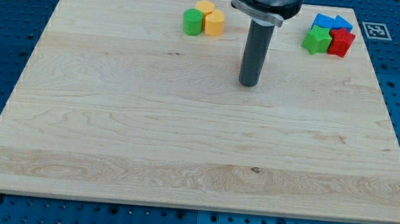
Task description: Push the red circle to the green star
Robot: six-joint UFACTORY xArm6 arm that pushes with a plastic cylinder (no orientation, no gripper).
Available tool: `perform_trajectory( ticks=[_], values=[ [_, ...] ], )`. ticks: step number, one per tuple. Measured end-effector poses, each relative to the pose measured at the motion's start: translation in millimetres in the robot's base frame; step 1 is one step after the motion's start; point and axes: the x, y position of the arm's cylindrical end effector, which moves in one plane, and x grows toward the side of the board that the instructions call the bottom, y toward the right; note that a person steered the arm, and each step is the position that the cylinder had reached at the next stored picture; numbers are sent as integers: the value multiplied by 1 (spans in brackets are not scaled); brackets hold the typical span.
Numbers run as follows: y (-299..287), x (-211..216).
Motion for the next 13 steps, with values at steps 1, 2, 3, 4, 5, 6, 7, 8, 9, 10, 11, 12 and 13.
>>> perform_trajectory(
  ticks=[1,2,3,4,5,6,7,8,9,10,11,12,13],
  values=[
    [-11,-17],
    [-14,-36],
    [-8,-37],
    [14,-43],
    [19,-44],
    [21,-48],
    [27,-60],
    [40,-73],
    [59,-85],
    [75,-87],
    [75,-87],
    [71,-84],
    [44,-70]
  ],
)
